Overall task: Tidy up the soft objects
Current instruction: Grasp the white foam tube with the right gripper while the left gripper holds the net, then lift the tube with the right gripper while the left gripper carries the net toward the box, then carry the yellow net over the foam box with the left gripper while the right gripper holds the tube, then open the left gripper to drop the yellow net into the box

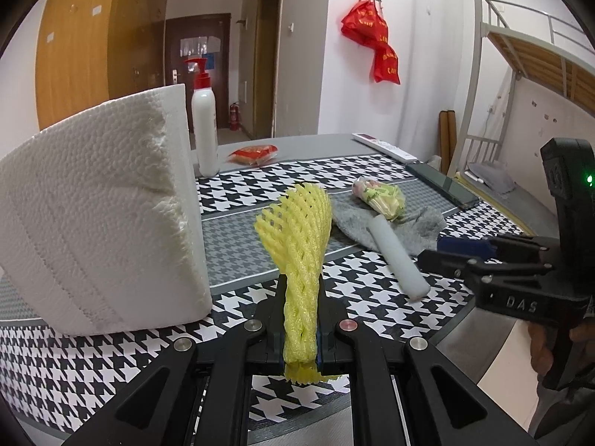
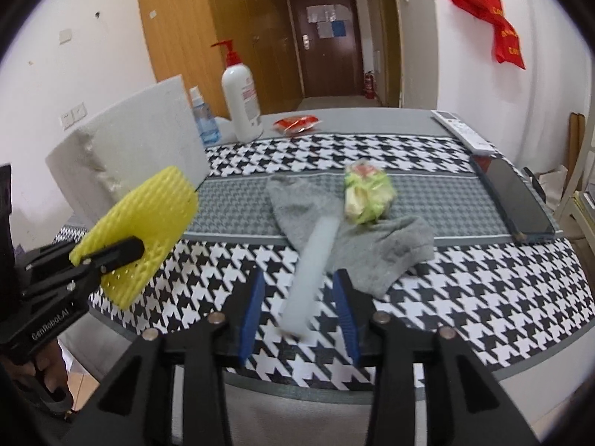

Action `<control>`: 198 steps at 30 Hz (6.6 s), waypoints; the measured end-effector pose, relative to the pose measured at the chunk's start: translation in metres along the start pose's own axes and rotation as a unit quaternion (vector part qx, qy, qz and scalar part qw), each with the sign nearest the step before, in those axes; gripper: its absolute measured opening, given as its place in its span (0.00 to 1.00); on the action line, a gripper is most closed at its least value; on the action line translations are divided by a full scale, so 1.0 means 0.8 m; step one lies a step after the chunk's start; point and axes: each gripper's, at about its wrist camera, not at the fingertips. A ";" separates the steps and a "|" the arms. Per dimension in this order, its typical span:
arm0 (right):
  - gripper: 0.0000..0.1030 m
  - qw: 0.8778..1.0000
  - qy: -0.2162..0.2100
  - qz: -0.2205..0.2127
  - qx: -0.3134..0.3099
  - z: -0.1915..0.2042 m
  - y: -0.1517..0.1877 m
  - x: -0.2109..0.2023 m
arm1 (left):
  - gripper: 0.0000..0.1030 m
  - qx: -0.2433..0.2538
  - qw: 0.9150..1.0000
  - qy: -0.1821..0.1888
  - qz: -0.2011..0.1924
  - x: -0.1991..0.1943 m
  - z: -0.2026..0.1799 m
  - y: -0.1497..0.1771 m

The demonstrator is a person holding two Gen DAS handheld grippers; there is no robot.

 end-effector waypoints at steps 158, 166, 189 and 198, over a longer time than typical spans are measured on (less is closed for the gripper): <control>0.14 0.977 -0.085 -0.174 -0.086 0.124 -0.122 -0.057 | 0.11 -0.019 0.982 -0.094 -0.164 -0.135 0.106 -0.090; 0.14 0.974 -0.112 -0.168 -0.105 0.142 -0.135 -0.044 | 0.11 -0.032 0.979 -0.116 -0.165 -0.136 0.119 -0.095; 0.14 0.971 -0.136 -0.155 -0.123 0.176 -0.161 -0.014 | 0.11 -0.054 0.982 -0.115 -0.139 -0.105 0.162 -0.106; 0.14 0.973 -0.129 -0.151 -0.120 0.174 -0.162 -0.009 | 0.11 -0.052 0.987 -0.104 -0.110 -0.077 0.172 -0.115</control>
Point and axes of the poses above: each gripper's, at about its wrist camera, not at the fingertips, and x roughly the way its jaws point, z to its left, y to its underside, and after that the axes turned 4 degrees about -y, right-handed
